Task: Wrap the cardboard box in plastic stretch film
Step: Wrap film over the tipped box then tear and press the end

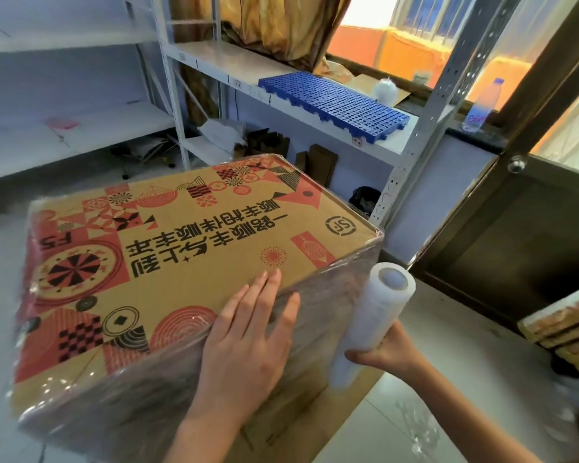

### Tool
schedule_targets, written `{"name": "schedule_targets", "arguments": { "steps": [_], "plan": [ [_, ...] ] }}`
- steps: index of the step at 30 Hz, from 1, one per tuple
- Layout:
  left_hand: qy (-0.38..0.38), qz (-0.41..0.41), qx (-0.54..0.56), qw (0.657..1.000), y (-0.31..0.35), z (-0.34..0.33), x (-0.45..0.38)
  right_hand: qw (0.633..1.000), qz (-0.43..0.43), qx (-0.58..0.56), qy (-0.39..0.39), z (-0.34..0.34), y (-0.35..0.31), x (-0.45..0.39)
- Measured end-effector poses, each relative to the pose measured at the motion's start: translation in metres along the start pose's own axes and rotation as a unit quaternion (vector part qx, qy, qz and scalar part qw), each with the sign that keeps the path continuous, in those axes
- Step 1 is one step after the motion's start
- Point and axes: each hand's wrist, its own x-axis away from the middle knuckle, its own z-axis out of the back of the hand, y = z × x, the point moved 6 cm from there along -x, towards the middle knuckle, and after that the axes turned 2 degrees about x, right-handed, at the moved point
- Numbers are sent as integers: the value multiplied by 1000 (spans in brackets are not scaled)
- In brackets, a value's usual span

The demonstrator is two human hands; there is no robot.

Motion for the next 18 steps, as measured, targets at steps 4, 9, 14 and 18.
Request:
{"name": "schedule_targets", "arguments": {
  "steps": [4, 9, 14, 18],
  "plan": [
    [20, 17, -3, 1000, -18, 3, -19, 1000, 17, -3, 16, 7, -24, -20],
    [25, 32, -16, 999, -35, 4, -40, 998, 36, -20, 38, 13, -49, -42],
    [39, 55, -19, 998, -56, 4, -55, 998, 51, -28, 33, 11, -61, -64],
    [43, 86, -19, 995, -73, 4, -65, 999, 53, 14, 5, 7, -65, -81]
  ]
}}
